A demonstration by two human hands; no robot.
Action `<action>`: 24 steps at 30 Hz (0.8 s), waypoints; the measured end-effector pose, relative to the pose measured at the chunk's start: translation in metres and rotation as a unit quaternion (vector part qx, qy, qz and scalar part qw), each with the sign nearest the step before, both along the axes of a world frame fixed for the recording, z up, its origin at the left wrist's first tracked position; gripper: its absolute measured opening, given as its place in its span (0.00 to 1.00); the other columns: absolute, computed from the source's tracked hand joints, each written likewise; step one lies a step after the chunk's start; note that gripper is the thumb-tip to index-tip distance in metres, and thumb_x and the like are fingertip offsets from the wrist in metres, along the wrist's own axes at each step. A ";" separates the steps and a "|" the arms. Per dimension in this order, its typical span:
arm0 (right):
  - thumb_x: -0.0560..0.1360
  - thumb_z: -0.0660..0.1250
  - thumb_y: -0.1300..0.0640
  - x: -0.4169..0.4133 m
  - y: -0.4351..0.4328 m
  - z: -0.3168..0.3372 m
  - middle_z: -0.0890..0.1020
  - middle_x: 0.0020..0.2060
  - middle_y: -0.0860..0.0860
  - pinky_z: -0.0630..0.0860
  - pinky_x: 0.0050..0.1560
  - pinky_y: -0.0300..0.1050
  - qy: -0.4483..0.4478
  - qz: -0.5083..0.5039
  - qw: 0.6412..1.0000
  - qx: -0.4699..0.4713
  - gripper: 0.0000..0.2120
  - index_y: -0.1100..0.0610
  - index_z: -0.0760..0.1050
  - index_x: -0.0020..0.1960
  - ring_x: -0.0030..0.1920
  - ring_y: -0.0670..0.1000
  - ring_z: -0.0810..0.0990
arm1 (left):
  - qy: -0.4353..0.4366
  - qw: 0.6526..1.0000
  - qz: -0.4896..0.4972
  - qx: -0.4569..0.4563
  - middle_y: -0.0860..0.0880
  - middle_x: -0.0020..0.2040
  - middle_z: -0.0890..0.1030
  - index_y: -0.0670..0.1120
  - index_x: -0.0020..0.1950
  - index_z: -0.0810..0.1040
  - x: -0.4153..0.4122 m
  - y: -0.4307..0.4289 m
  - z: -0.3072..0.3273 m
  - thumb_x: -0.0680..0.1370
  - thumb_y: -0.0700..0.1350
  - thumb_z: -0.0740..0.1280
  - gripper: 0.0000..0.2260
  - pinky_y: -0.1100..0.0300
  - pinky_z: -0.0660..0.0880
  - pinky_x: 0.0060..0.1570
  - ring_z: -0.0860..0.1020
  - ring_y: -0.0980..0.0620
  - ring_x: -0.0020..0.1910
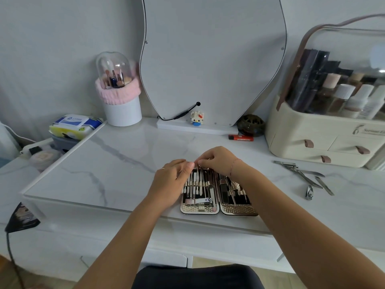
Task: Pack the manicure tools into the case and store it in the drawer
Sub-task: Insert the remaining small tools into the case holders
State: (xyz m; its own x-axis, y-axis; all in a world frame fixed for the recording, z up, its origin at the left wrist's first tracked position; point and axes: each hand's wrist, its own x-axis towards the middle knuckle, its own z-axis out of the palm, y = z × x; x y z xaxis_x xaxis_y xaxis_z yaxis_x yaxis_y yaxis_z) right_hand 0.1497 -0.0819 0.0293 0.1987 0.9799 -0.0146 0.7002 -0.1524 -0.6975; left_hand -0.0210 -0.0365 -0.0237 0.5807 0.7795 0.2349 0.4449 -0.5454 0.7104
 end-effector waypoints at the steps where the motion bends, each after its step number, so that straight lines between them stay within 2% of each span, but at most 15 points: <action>1: 0.74 0.66 0.56 0.000 -0.002 0.000 0.80 0.41 0.47 0.70 0.45 0.37 -0.003 0.005 1.000 -0.003 0.09 0.56 0.83 0.52 0.43 0.45 0.77 | -0.001 1.000 0.000 0.001 0.57 0.56 0.78 0.56 0.52 0.78 0.000 0.000 0.000 0.75 0.69 0.45 0.28 0.48 0.71 0.59 0.74 0.53 0.57; 3: 0.75 0.66 0.55 0.001 -0.004 0.001 0.80 0.42 0.47 0.69 0.48 0.38 -0.007 0.014 1.000 -0.008 0.10 0.55 0.82 0.53 0.46 0.45 0.76 | -0.001 1.000 0.001 0.000 0.57 0.57 0.78 0.56 0.52 0.78 0.001 0.000 0.000 0.75 0.70 0.44 0.28 0.48 0.71 0.59 0.74 0.53 0.59; 10: 0.77 0.62 0.56 0.001 -0.010 0.007 0.76 0.39 0.41 0.69 0.47 0.37 -0.069 0.068 0.995 -0.031 0.12 0.54 0.80 0.58 0.48 0.48 0.75 | 0.003 1.000 0.000 -0.003 0.56 0.56 0.78 0.56 0.52 0.78 0.000 -0.001 0.002 0.76 0.68 0.45 0.27 0.48 0.71 0.58 0.74 0.53 0.57; 12: 0.78 0.61 0.56 0.002 -0.013 0.008 0.79 0.42 0.49 0.71 0.49 0.42 -0.079 0.085 0.993 -0.030 0.13 0.54 0.80 0.59 0.49 0.55 0.77 | 0.006 1.000 0.001 -0.004 0.56 0.57 0.78 0.56 0.54 0.78 0.000 -0.001 0.002 0.75 0.69 0.45 0.28 0.48 0.71 0.59 0.74 0.52 0.58; 14: 0.78 0.61 0.56 0.001 -0.017 0.007 0.80 0.48 0.58 0.73 0.56 0.51 -0.084 0.094 0.992 -0.026 0.13 0.54 0.79 0.59 0.52 0.60 0.77 | 0.008 1.000 0.001 -0.004 0.55 0.60 0.77 0.55 0.56 0.78 0.000 -0.001 0.002 0.75 0.69 0.45 0.29 0.48 0.70 0.61 0.73 0.51 0.61; 16: 0.78 0.61 0.56 0.001 -0.021 0.005 0.79 0.49 0.62 0.72 0.58 0.54 -0.075 0.099 0.992 -0.015 0.13 0.53 0.79 0.59 0.52 0.61 0.76 | 0.010 1.000 0.005 -0.005 0.54 0.64 0.75 0.54 0.60 0.77 0.000 -0.003 0.004 0.76 0.67 0.46 0.28 0.49 0.67 0.64 0.71 0.51 0.64; 21: 0.78 0.62 0.56 0.016 -0.047 0.003 0.80 0.52 0.46 0.72 0.57 0.39 0.051 -0.005 0.996 0.077 0.11 0.50 0.80 0.56 0.50 0.44 0.78 | 0.020 1.000 0.013 -0.005 0.53 0.67 0.73 0.51 0.64 0.75 0.000 -0.009 0.010 0.76 0.64 0.48 0.27 0.53 0.64 0.67 0.69 0.51 0.67; 24: 0.75 0.66 0.59 0.048 -0.070 0.003 0.84 0.48 0.49 0.73 0.50 0.32 0.044 -0.120 0.982 0.141 0.08 0.54 0.81 0.53 0.43 0.40 0.79 | 0.037 0.999 0.011 0.009 0.53 0.67 0.73 0.48 0.61 0.77 0.000 -0.011 0.011 0.76 0.64 0.47 0.29 0.55 0.64 0.66 0.69 0.51 0.67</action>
State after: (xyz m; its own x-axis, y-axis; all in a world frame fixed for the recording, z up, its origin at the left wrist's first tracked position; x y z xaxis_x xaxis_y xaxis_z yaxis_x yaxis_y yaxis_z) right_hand 0.1979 -0.1523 0.0326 0.4340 0.8727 0.2236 0.6035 -0.0974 -0.7914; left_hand -0.0212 -0.0474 -0.0130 0.5792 0.7888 0.2058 0.5083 -0.5468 0.6653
